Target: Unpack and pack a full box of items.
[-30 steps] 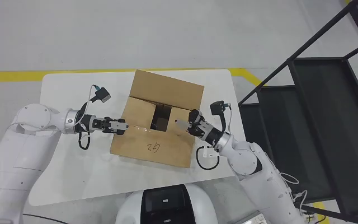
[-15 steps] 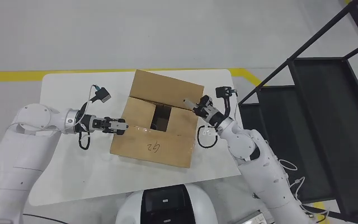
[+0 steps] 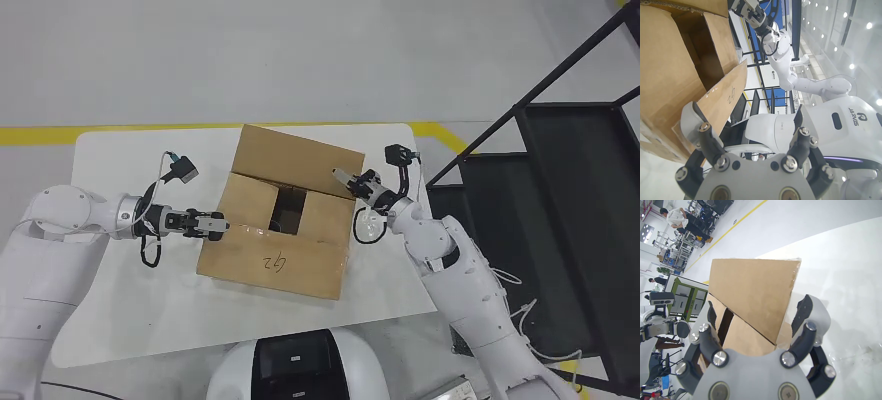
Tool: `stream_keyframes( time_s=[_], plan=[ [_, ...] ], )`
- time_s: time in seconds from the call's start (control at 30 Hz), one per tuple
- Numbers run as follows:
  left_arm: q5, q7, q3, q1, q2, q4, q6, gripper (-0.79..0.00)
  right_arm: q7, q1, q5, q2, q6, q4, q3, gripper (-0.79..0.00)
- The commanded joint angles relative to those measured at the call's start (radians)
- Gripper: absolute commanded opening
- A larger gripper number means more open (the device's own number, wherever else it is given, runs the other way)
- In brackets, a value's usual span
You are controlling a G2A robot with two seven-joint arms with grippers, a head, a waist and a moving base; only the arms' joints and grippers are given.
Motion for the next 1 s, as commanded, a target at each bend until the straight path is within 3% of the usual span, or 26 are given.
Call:
stream_keyframes(
  time_s=[0.0,0.2,0.37,0.7,0.97],
  plan=[
    [0.000,0.000,0.000,0.000,0.000,0.000,0.000,0.000,-0.001,0.019,0.033,-0.004,-0.029,0.022,-0.006,0.000],
    [0.000,0.000,0.000,0.000,0.000,0.000,0.000,0.000,-0.007,0.032,0.147,-0.007,-0.208,0.069,0.005,0.000],
    [0.013,0.037,0.004,0.017,0.000,-0.021,0.013,0.000,-0.006,-0.039,0.174,0.006,-0.316,0.026,0.058,0.000],
    [-0.007,0.062,-0.003,0.025,-0.001,-0.040,0.007,0.000,0.010,-0.251,0.180,0.025,-0.408,-0.171,0.114,0.000],
    [-0.012,0.108,-0.008,0.018,-0.005,-0.023,-0.005,0.000,0.034,-0.317,0.126,0.032,-0.399,-0.229,0.109,0.000]
  ],
)
